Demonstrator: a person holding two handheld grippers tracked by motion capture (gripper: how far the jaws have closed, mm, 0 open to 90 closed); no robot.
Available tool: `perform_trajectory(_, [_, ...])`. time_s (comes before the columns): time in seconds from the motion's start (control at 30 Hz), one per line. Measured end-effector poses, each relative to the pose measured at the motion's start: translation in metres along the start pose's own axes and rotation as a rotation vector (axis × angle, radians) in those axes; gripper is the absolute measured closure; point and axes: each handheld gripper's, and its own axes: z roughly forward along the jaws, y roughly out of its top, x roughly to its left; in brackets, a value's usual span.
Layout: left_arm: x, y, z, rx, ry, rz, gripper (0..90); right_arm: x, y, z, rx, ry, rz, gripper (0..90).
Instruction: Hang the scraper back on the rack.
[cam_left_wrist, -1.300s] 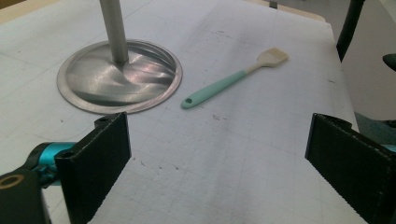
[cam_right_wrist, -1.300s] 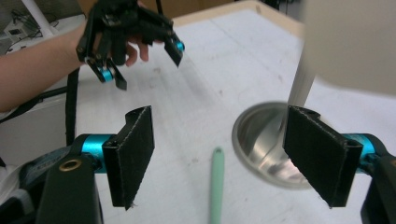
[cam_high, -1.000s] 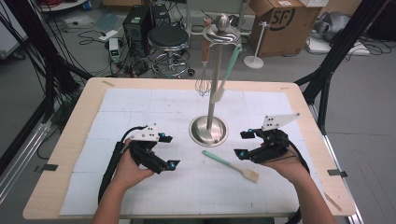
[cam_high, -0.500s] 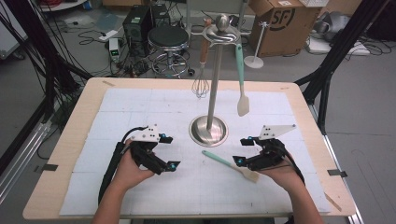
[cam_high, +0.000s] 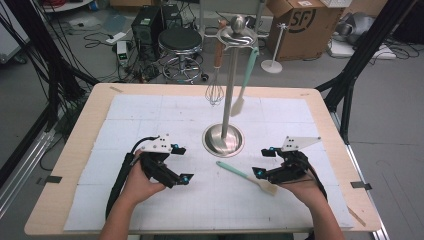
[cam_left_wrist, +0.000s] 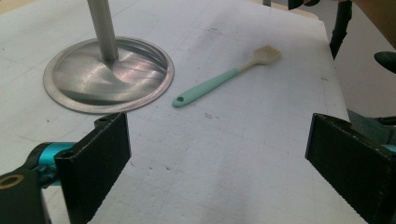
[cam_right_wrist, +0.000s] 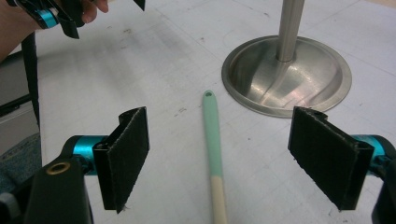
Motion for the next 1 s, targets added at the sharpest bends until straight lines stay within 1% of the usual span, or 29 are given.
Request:
perform_trajectory(0.17, [0.0000,0.0002,-0.0003,-0.005,-0.001,-0.002,7.3,-0.0013,-0.0018,-0.0011,-0.002,-0.009,0.005,17.7])
perform_trajectory(0.27, [0.0005,0.0002,-0.0008,-0.003,-0.003,0.000,7.3,-0.0015,-0.0021,-0.0003,0.002,-0.006,0.002,15.6])
perform_trajectory(0.47, [0.0009,0.0003,-0.0009,-0.012,-0.007,-0.002,7.3,0.0013,-0.0016,0.0027,0.005,0.019,-0.025,12.0])
perform_trajectory(0.53, [0.0011,0.0004,-0.0010,-0.018,-0.017,-0.007,7.3,0.0014,-0.0017,0.0027,0.002,0.024,-0.025,11.5])
perform_trajectory(0.63, [0.0001,0.0012,-0.0015,-0.033,-0.019,-0.011,7.3,0.0010,-0.0011,0.0011,-0.014,0.010,-0.026,11.2])
perform_trajectory(0.73, [0.0011,0.0007,-0.0016,-0.022,-0.016,-0.007,7.3,0.0007,-0.0013,0.0010,-0.019,0.013,-0.020,11.1])
perform_trajectory(0.9, [0.0009,0.0007,-0.0012,-0.022,-0.013,-0.007,7.3,0.0019,-0.0012,0.0034,-0.005,0.020,-0.032,11.1])
perform_trajectory(1.0, [0.0011,0.0007,-0.0013,-0.022,-0.014,-0.007,7.3,0.0021,-0.0012,0.0039,-0.005,0.021,-0.030,11.2])
